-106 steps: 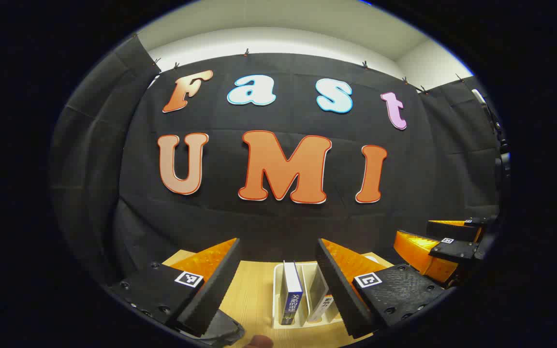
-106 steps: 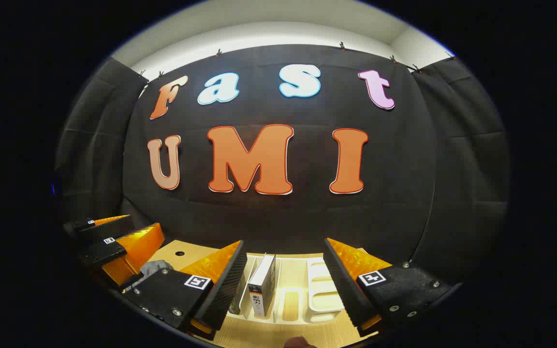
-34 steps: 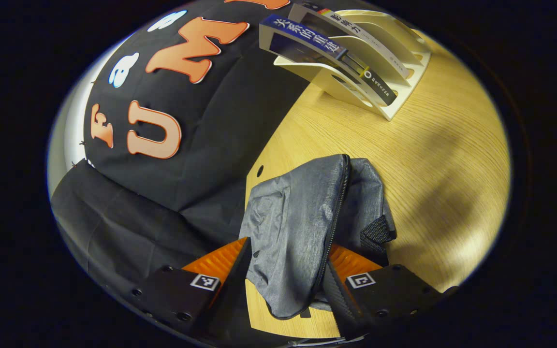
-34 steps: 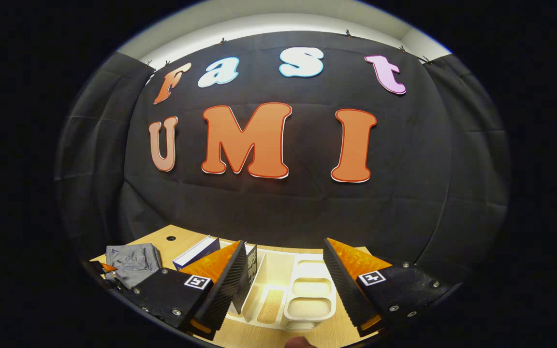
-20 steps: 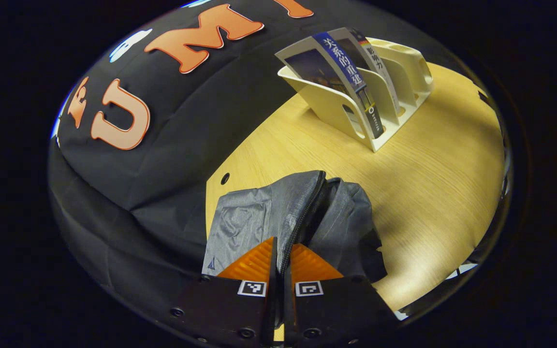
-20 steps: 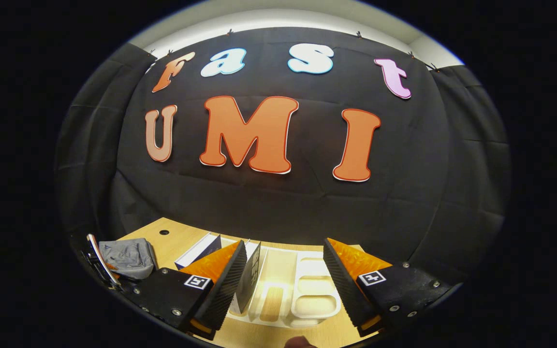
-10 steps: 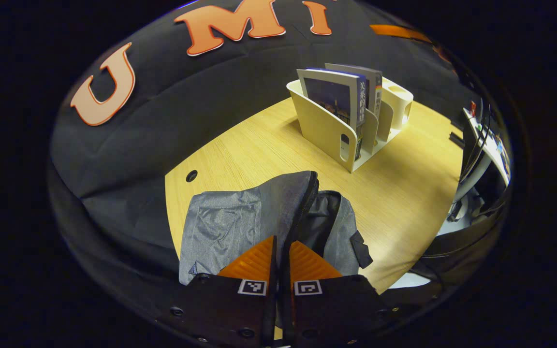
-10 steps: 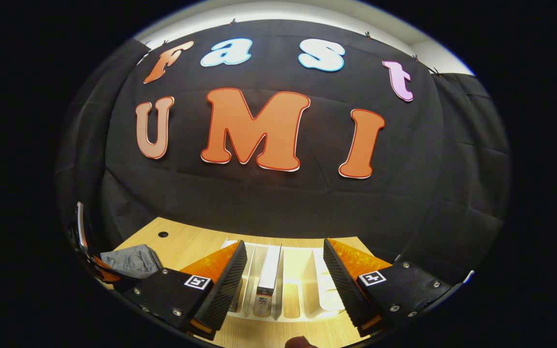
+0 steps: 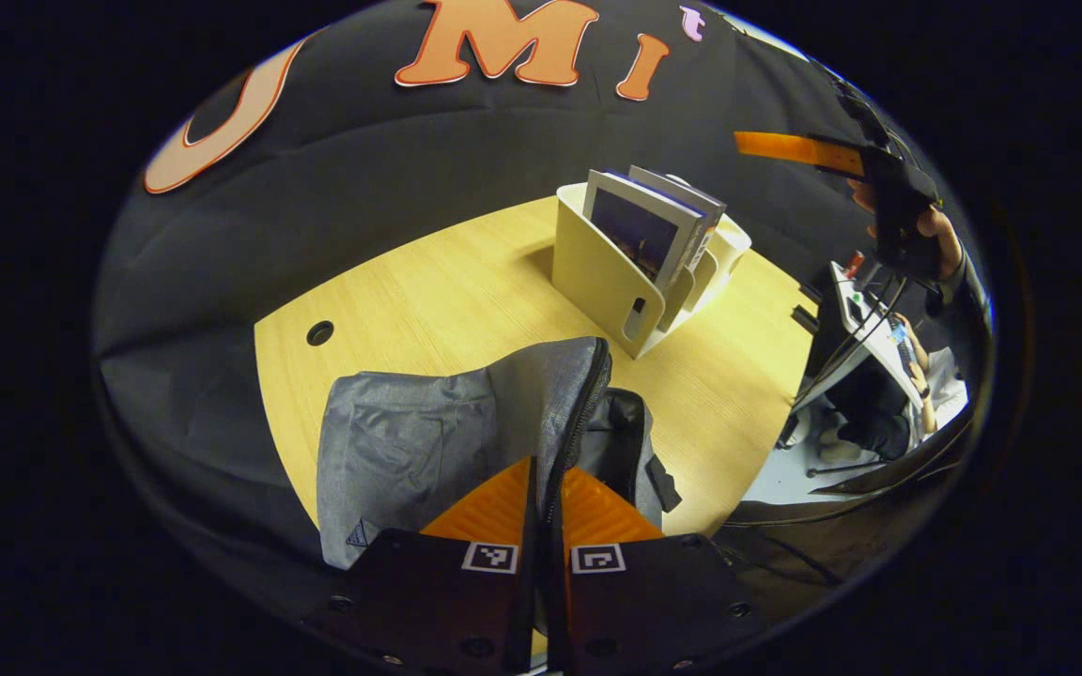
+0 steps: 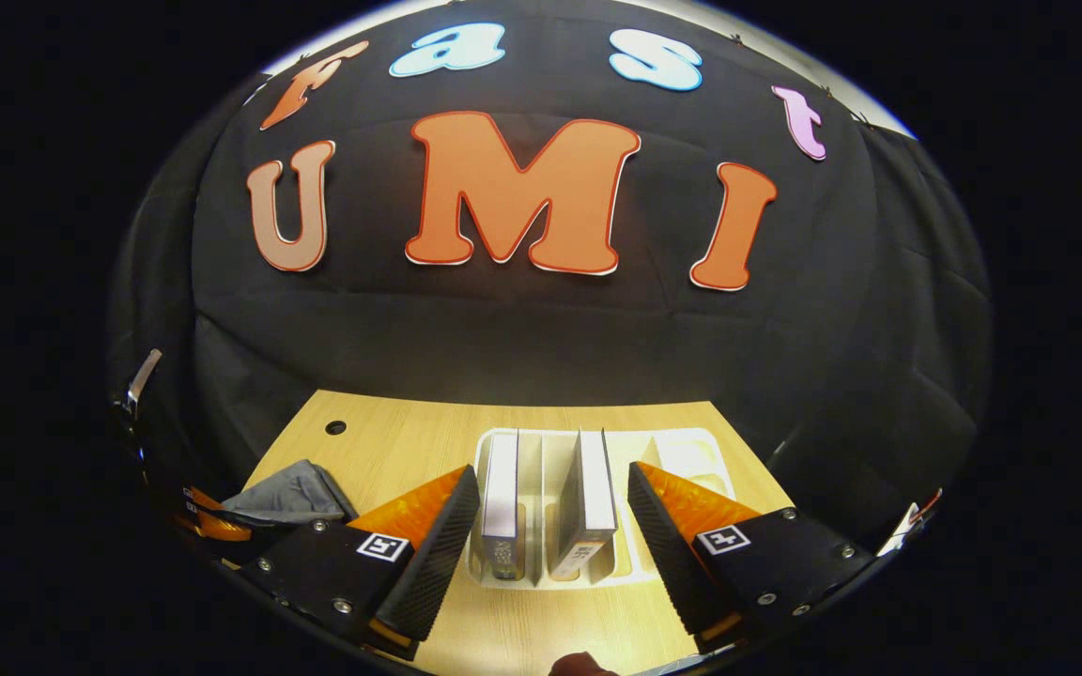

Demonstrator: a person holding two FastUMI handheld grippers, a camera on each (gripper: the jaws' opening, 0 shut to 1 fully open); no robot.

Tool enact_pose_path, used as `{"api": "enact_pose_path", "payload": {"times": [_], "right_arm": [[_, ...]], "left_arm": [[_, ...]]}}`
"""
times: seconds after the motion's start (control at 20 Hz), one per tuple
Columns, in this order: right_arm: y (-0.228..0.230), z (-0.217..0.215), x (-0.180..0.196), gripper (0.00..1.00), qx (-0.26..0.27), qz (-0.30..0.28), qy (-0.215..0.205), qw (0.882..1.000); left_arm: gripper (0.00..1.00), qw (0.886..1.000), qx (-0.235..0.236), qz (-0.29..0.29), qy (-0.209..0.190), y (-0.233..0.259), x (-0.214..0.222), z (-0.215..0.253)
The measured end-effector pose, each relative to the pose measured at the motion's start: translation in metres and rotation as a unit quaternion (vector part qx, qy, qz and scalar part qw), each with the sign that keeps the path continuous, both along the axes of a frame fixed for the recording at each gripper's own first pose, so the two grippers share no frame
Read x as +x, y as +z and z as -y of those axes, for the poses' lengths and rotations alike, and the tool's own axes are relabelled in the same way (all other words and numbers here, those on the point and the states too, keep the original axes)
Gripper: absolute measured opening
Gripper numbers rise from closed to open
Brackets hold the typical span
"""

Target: Open the schoolbag, grab two books from the bookshelf and put them into the schoolbag.

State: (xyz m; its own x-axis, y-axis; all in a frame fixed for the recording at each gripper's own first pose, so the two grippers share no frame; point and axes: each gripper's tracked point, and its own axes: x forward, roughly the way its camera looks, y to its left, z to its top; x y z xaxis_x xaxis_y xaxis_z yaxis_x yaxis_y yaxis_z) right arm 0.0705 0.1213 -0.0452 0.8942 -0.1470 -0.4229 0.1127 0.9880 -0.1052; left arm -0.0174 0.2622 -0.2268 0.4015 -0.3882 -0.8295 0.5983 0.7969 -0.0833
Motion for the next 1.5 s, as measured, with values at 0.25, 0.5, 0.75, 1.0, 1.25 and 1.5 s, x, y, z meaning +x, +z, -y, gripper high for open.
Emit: {"api": "enact_pose_path", "payload": {"times": [0.25,0.5,0.75,1.0,1.25,1.5], "right_arm": [[-0.005,-0.025,0.015,0.95,0.012,-0.064,0.008,0.998],[-0.032,-0.042,0.018,0.96,0.015,-0.151,0.045,0.987],[-0.062,-0.045,0.029,0.96,0.067,-0.259,0.052,0.962],[-0.088,-0.036,0.057,0.96,0.057,-0.319,0.05,0.945],[-0.123,-0.038,0.077,0.96,0.063,-0.377,0.057,0.922],[-0.154,-0.033,0.096,0.82,0.073,-0.424,0.037,0.902]], "left_arm": [[0.07,0.998,-0.033,-0.051,-0.003,0.017,0.011,-0.007],[0.07,0.995,-0.038,-0.09,0.001,0.028,0.024,-0.01],[0.07,0.994,-0.031,-0.102,0.0,0.028,0.025,-0.003],[0.07,0.991,-0.036,-0.125,0.032,0.019,0.027,-0.008],[0.07,0.99,-0.029,-0.133,0.041,0.015,0.03,-0.005],[0.07,0.986,-0.031,-0.151,0.065,0.011,0.031,-0.004]]}}
